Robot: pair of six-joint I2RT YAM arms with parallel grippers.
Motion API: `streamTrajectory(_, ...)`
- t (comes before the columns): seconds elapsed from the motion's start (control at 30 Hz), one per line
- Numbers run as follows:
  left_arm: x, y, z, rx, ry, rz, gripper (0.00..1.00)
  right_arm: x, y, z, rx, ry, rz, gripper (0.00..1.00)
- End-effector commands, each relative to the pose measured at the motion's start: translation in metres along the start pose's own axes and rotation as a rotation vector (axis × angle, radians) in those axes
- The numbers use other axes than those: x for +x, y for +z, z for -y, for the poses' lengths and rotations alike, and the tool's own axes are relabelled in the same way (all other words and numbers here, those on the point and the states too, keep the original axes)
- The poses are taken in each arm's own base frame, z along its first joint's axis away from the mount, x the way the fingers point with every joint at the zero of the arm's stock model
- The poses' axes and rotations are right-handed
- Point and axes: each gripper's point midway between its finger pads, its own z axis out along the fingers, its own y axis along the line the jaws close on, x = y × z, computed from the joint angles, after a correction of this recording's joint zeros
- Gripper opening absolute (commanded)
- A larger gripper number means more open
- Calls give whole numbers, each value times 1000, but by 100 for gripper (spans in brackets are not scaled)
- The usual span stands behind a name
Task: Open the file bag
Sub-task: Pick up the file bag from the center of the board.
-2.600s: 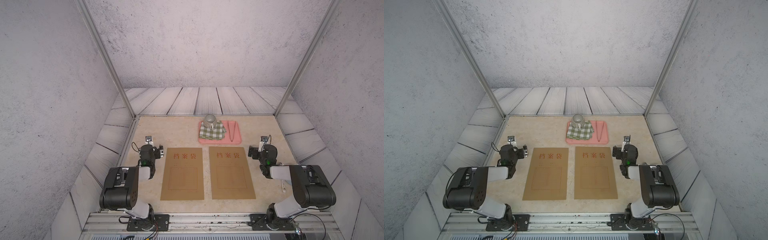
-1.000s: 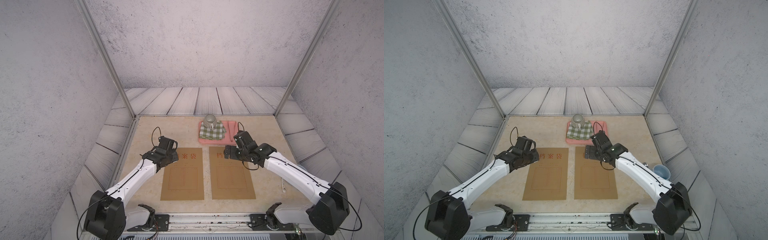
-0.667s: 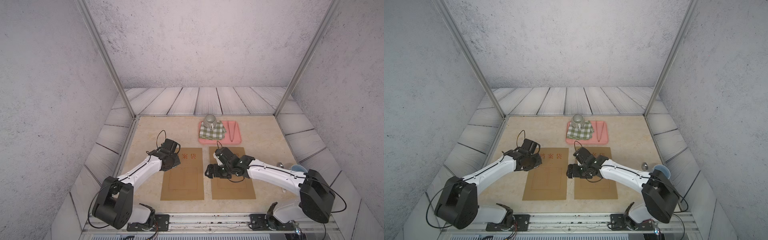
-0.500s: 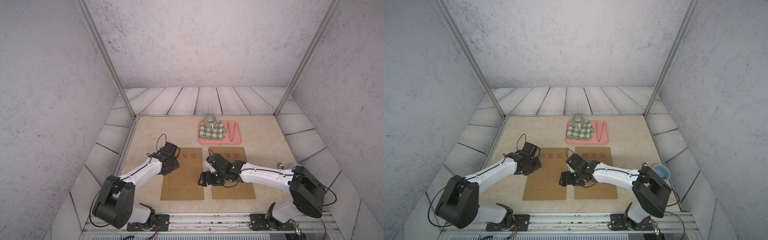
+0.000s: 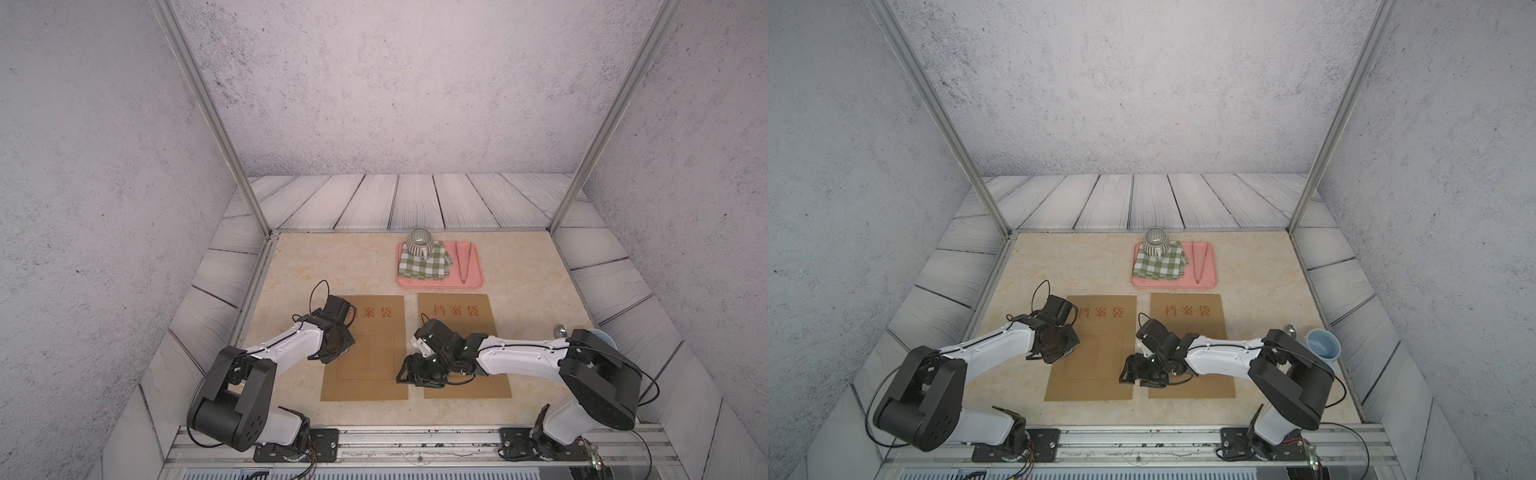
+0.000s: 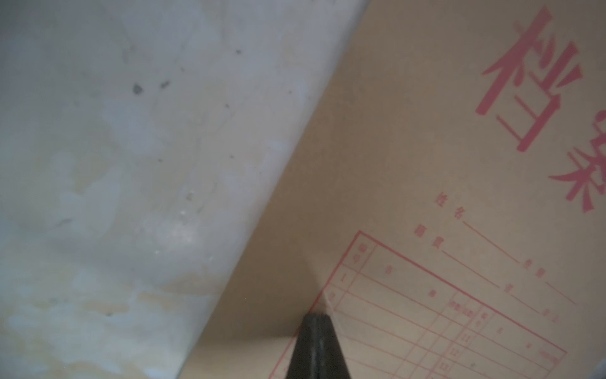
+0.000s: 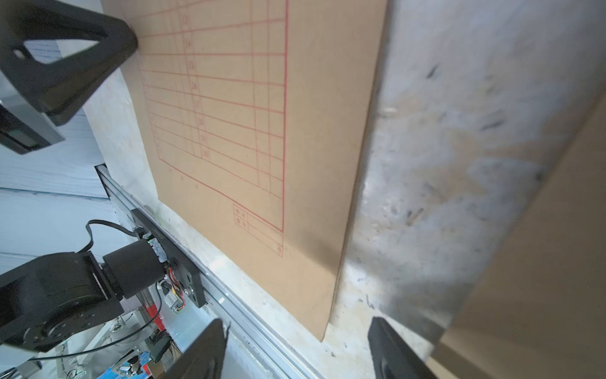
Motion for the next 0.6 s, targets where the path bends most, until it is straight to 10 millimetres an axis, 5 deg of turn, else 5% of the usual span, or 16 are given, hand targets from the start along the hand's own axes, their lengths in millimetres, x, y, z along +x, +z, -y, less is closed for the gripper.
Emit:
streamTrajectory(0.0,6,2,-15,-32,-35,-12,0,3,9,3,-18,47,-22,68)
streamTrajectory(0.57,21,8,-29,-60,-63,-50,0,-18,20,-9,-118,53,21,55)
